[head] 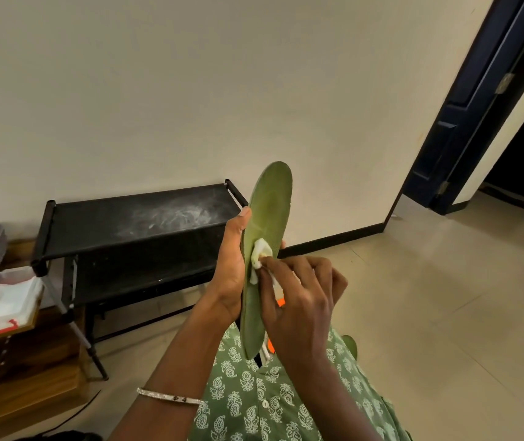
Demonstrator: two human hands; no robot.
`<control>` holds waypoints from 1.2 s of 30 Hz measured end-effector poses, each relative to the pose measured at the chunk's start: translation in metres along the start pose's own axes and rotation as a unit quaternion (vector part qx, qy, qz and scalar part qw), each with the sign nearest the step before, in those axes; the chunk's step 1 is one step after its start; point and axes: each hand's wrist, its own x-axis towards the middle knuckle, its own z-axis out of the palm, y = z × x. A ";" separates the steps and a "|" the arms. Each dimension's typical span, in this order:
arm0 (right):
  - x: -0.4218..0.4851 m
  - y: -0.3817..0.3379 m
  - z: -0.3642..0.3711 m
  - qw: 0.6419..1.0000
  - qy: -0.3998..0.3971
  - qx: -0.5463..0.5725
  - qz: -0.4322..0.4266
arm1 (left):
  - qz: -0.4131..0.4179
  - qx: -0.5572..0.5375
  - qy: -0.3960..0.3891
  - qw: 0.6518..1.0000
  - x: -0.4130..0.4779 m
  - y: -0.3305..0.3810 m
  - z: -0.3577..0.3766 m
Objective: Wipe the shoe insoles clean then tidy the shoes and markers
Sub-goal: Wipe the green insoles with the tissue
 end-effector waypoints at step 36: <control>-0.010 -0.006 0.000 1.000 -0.002 -0.003 -0.001 | 0.018 0.029 0.009 0.999 0.000 -0.001 0.001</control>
